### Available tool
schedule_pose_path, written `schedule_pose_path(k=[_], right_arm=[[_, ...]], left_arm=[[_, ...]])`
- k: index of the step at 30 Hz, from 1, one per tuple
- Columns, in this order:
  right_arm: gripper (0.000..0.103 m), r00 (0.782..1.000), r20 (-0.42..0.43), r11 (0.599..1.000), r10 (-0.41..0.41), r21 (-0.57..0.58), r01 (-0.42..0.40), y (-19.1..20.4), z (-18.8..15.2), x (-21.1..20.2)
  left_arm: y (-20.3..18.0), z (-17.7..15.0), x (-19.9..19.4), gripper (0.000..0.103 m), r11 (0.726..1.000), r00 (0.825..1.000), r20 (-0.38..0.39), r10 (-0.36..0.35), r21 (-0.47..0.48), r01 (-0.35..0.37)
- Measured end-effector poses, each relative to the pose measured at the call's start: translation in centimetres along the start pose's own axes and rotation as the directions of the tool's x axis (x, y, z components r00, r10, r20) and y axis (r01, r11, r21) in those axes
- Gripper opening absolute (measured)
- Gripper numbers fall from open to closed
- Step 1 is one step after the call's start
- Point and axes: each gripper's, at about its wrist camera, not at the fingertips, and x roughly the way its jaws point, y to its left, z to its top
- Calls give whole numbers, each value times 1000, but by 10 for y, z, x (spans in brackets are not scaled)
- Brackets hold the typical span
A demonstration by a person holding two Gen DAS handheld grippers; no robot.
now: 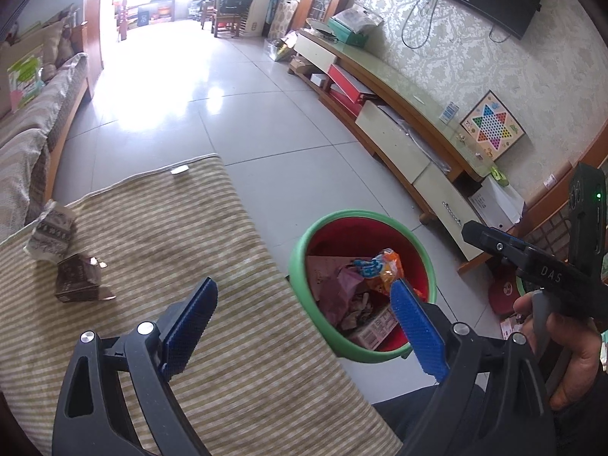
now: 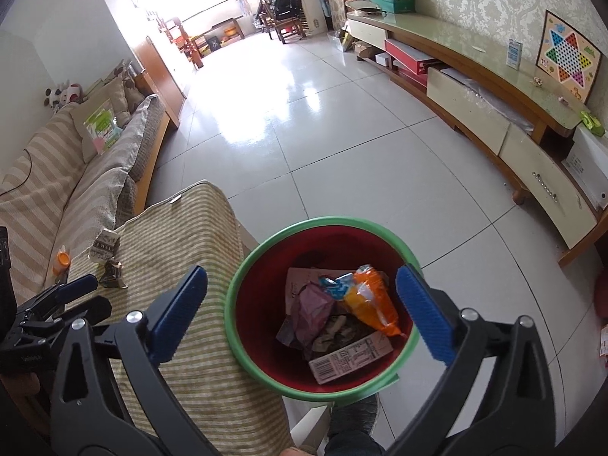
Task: Collect trash
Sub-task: 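Move both open tools back over the table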
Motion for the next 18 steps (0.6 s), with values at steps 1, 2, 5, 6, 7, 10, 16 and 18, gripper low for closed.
schedule_pose_path(k=[1, 2, 5, 6, 7, 10, 16, 18], right_arm=[[98, 1000, -2, 1000, 2, -10, -2, 6, -1, 0], [98, 1000, -4, 1000, 2, -21, -2, 13, -2, 0], [98, 1000, -15, 999, 13, -51, -14, 36, -5, 2], [98, 1000, -18, 998, 15, -63, -16, 44, -6, 2], [98, 1000, -20, 997, 16, -76, -18, 52, -7, 3], [98, 999, -26, 992, 32, -120, -35, 83, -12, 5], [98, 997, -56, 979, 60, -191, -69, 141, -23, 18], [98, 995, -68, 973, 67, -216, -81, 162, -27, 25]], left_arm=[[5, -2, -5, 91, 1000, 1000, 6, 7, -7, -7], [11, -4, -12, 95, 1000, 1000, 17, 19, -17, -19], [28, -9, -28, 95, 998, 999, 36, 39, -40, -38], [36, -12, -35, 95, 998, 998, 42, 47, -51, -45], [42, -14, -40, 95, 997, 997, 48, 54, -58, -51], [67, -23, -57, 95, 993, 995, 65, 77, -95, -71], [122, -41, -81, 95, 977, 989, 80, 126, -185, -110], [144, -47, -88, 95, 968, 986, 82, 146, -219, -126]])
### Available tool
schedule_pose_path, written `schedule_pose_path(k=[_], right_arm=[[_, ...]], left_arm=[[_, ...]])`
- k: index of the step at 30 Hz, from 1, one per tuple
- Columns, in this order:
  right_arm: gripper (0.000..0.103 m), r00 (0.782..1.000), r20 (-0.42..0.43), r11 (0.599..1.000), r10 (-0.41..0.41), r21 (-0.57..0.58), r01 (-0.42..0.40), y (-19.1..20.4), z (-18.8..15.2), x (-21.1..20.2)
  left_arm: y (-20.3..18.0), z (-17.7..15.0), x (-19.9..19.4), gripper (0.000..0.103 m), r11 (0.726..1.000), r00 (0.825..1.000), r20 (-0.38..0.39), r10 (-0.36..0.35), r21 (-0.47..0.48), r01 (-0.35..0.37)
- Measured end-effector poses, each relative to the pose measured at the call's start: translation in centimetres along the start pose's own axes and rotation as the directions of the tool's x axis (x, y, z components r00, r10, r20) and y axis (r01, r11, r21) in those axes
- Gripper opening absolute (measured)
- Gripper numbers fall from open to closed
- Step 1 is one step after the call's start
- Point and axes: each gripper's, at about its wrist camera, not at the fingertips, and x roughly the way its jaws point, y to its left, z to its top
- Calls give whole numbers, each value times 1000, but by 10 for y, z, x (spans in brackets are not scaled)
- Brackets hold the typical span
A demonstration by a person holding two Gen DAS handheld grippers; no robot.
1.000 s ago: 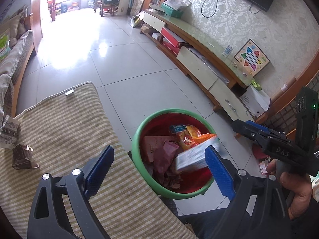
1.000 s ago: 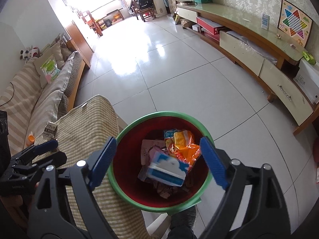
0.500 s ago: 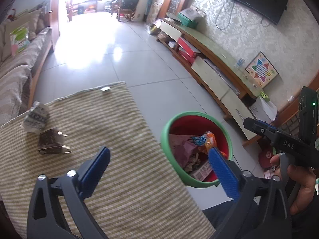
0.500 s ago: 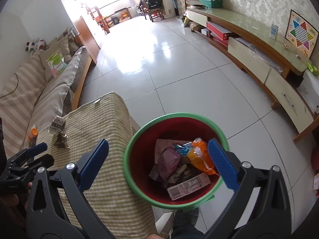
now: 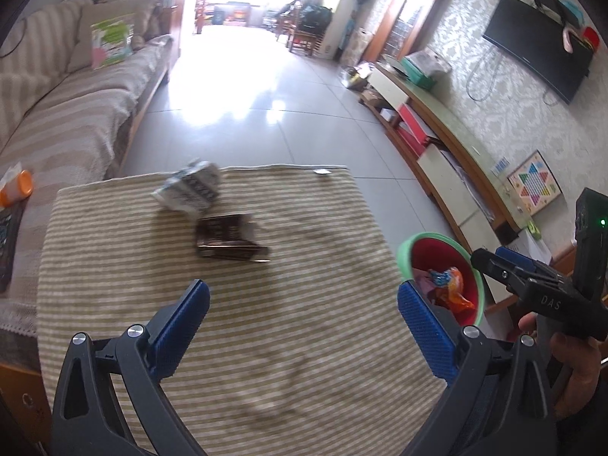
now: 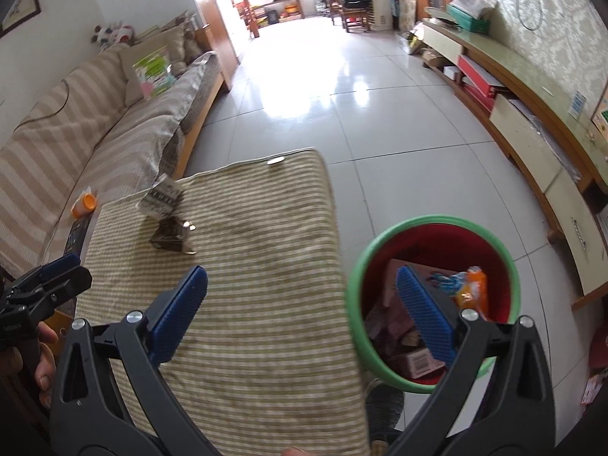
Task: Collect trash
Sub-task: 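Move both open tools back over the table, then grasp the brown box with the right tool while the left tool grasps the white patterned cup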
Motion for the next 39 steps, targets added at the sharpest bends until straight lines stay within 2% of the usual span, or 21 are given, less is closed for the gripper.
schedule_pose_path(k=[8, 14, 20, 25, 30, 33, 34, 37, 39], right_arm=[[98, 997, -65, 993, 51, -104, -58, 79, 2, 49], [98, 990, -109, 979, 88, -176, -106, 120, 6, 90], [98, 983, -140, 968, 117, -208, -144, 135, 7, 123], [98, 978, -162, 967, 131, -199, -162, 132, 5, 145], [98, 973, -183, 969, 138, -177, -171, 124, 2, 165], [98, 971, -189, 969, 146, -169, -178, 120, 2, 172], [98, 970, -191, 969, 148, -167, -181, 119, 2, 174], [98, 970, -188, 968, 154, -168, -186, 118, 2, 178], [98, 969, -184, 966, 164, -171, -196, 117, 2, 179]], left_arm=[[72, 8, -3, 95, 995, 998, 16, 59, -87, -58], [111, 28, 23, 95, 990, 996, -7, 87, -110, -87], [119, 57, 73, 95, 995, 993, -65, 94, -32, -96], [116, 81, 118, 95, 991, 986, -109, 125, 61, -119], [104, 95, 162, 95, 975, 971, -178, 161, 181, -128], [99, 102, 181, 94, 958, 962, -191, 197, 246, -147], [99, 104, 186, 93, 956, 958, -200, 204, 252, -151], [102, 108, 196, 77, 957, 952, -220, 211, 245, -156], [104, 109, 196, 75, 960, 955, -214, 206, 233, -155]])
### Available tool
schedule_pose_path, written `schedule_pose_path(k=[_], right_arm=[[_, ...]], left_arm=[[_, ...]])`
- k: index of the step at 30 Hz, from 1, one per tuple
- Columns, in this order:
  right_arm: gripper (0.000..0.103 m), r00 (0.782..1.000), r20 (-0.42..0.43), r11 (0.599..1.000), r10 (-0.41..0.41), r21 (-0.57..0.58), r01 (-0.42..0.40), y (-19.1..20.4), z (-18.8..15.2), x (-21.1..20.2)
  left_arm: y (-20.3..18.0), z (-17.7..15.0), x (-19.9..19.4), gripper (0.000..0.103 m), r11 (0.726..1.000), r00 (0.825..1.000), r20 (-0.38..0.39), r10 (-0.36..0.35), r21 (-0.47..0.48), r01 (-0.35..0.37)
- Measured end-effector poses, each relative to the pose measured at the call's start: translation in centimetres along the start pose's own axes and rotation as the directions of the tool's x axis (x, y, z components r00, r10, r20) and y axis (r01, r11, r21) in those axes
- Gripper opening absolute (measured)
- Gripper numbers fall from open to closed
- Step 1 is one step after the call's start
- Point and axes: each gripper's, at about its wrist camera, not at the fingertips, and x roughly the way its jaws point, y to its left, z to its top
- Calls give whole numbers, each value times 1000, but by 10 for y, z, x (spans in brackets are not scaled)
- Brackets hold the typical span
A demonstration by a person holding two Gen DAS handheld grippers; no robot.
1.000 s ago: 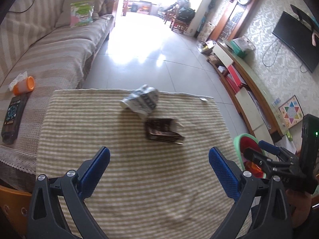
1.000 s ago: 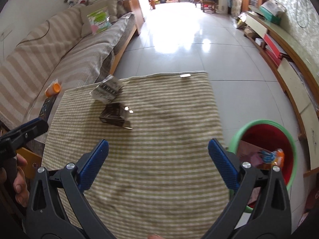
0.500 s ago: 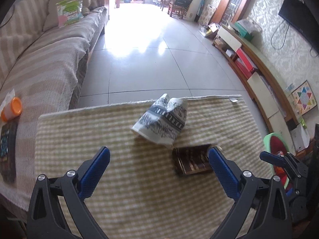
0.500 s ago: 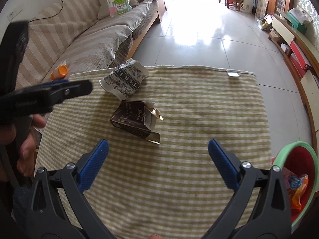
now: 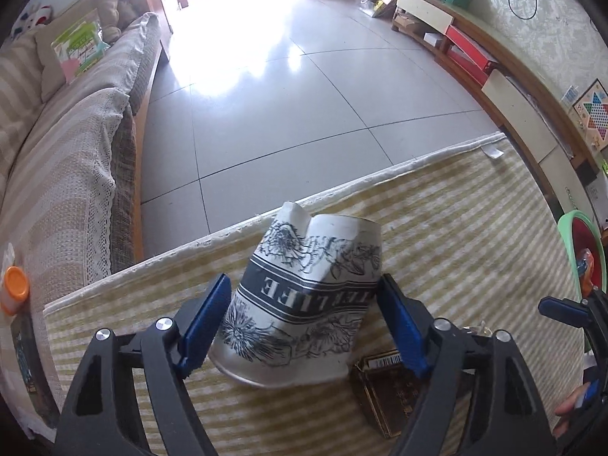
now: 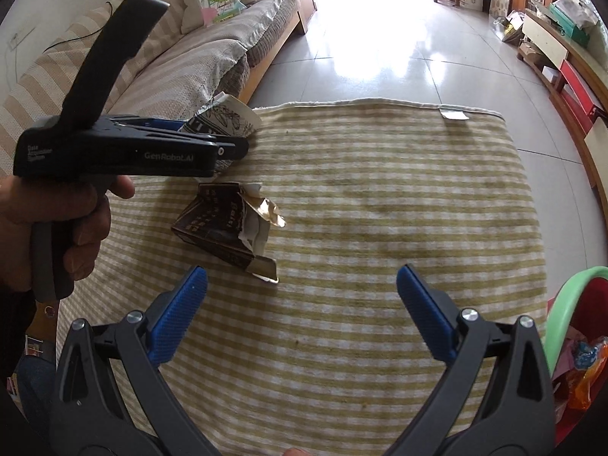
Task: Collect trash
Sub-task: 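Grasp the brown box with the right tool while the left tool grasps the white patterned cup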
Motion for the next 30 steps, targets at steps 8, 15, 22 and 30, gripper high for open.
schedule_pose_path(k=[8, 15, 22, 30], right_arm=[[98, 1000, 20, 996, 13, -86, -12, 15, 8, 6], [98, 1000, 26, 962, 5, -274, 2, 48, 22, 21], [97, 1000, -2, 880, -4, -474, 3, 79, 31, 42], [73, 999, -33, 880, -15, -476, -2, 82, 35, 46]], left_arm=[[9, -14, -9, 72, 1000, 999, 42, -7, -30, 8], [40, -32, -38, 72, 991, 994, 113, -5, -131, 20], [62, -50, -65, 72, 978, 987, 161, -6, -204, 39], [70, -68, -83, 72, 964, 980, 201, -16, -256, 68]])
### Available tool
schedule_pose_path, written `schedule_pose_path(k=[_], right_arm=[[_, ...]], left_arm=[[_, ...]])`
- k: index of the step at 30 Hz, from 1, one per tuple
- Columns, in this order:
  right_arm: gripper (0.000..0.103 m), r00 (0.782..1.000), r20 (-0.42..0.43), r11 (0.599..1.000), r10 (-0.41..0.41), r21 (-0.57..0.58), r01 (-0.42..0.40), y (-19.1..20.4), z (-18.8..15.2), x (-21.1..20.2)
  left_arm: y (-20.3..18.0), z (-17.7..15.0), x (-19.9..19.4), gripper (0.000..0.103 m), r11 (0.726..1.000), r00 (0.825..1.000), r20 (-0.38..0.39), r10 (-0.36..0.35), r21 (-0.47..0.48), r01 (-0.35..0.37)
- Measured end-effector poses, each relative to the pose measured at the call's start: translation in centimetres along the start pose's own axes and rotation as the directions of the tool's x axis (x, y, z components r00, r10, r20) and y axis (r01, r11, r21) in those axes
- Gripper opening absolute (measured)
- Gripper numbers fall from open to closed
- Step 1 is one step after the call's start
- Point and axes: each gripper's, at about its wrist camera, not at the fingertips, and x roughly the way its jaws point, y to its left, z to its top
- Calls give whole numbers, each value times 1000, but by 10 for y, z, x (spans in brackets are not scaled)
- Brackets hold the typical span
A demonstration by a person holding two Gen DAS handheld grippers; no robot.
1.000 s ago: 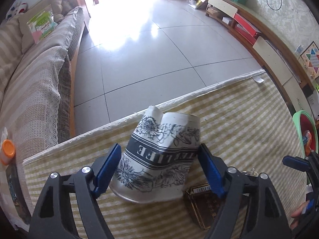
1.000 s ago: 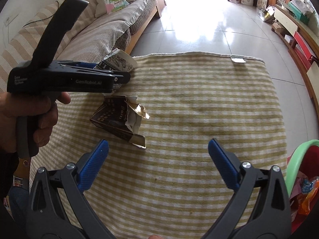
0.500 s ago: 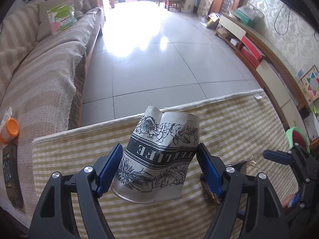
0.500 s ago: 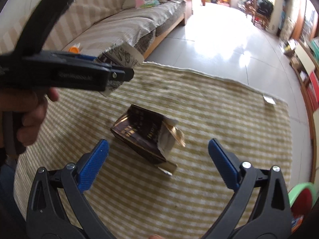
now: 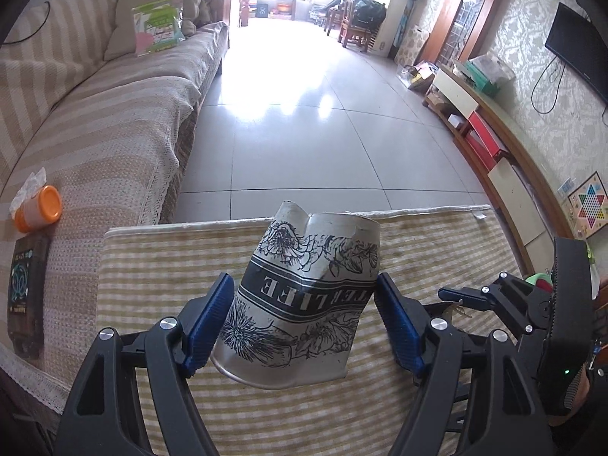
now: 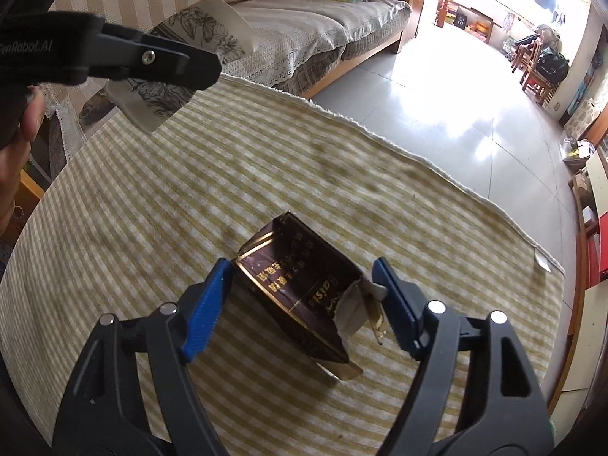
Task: Collect trash
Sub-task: 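Grasp the brown box with the right tool while the left tool grasps the white patterned cup, then carry the brown box and white patterned cup over the red bin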
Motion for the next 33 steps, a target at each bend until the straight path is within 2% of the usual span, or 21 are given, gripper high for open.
schedule_pose_path(k=[4, 10, 18, 27, 28, 29, 30, 33], right_arm=[[69, 1000, -10, 1000, -1, 7, 1, 8, -10, -12], [68, 1000, -1, 997, -2, 78, 2, 11, -26, -37], [68, 997, 64, 987, -34, 159, 24, 10, -40, -93], [68, 989, 132, 961, -73, 273, 34, 0, -67, -168], [65, 988, 136, 957, -77, 288, 35, -2, -72, -176], [50, 987, 137, 954, -84, 298, 40, -4, -75, -182], [40, 988, 128, 950, -84, 309, 40, -7, -79, -188], [40, 986, 121, 929, -111, 366, 59, -16, -94, -205]], left_arm=[[-3, -7, -9, 72, 1000, 1000, 8, -16, -14, 16], [-6, -18, -31, 72, 999, 999, 28, -20, -26, 21], [-16, -24, -65, 72, 1000, 998, 50, -23, -19, 24], [-49, -38, -109, 72, 999, 996, 85, -37, 18, 35], [-55, -40, -114, 72, 999, 995, 87, -41, 25, 39], [-60, -41, -118, 72, 999, 995, 90, -43, 32, 40], [-66, -43, -122, 72, 998, 995, 93, -46, 40, 43], [-82, -50, -133, 72, 997, 993, 97, -59, 50, 55]])
